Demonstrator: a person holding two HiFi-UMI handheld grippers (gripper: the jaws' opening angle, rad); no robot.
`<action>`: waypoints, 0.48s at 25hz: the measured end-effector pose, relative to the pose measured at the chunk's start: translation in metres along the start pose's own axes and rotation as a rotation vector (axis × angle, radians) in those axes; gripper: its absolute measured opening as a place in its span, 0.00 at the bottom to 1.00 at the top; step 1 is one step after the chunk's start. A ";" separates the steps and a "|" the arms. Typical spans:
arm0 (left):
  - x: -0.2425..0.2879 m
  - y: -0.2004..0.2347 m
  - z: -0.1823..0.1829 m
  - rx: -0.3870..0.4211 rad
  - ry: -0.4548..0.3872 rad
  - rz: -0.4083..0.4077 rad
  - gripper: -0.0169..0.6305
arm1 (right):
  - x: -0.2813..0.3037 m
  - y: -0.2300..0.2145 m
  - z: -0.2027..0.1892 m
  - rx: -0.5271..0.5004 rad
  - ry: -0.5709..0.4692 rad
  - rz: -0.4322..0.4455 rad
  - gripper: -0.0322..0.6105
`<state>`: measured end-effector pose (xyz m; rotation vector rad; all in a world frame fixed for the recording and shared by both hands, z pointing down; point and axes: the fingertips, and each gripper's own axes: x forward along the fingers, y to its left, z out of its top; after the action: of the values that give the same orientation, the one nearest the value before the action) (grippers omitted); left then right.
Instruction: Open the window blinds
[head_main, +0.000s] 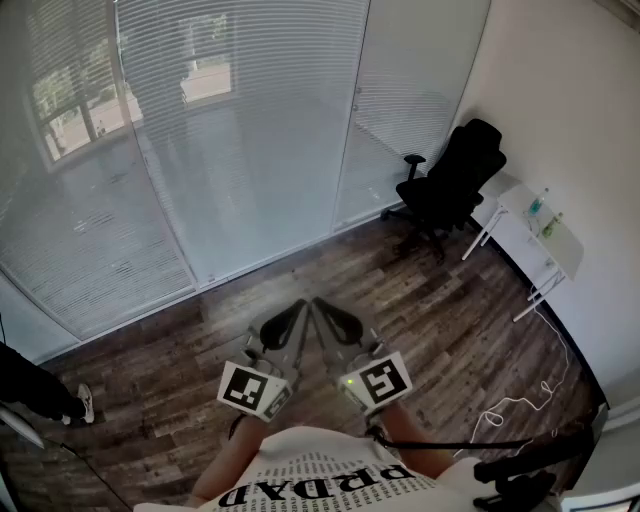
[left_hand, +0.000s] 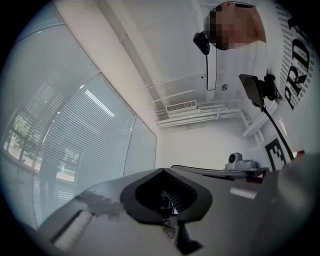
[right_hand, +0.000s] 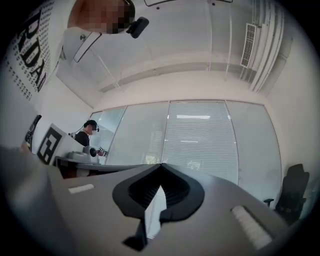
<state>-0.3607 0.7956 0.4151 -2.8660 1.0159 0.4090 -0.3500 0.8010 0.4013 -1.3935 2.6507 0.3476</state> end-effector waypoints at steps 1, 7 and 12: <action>0.002 0.001 0.000 0.001 -0.005 -0.001 0.01 | 0.001 -0.002 0.000 -0.003 -0.002 0.000 0.06; 0.010 0.003 -0.003 -0.015 0.000 0.004 0.01 | 0.004 -0.009 -0.001 -0.007 -0.002 -0.003 0.05; 0.010 0.004 0.000 -0.012 -0.004 -0.019 0.01 | 0.004 -0.012 0.002 0.022 -0.040 -0.056 0.05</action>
<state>-0.3557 0.7860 0.4128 -2.8819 0.9886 0.4211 -0.3422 0.7920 0.3968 -1.4356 2.5702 0.3350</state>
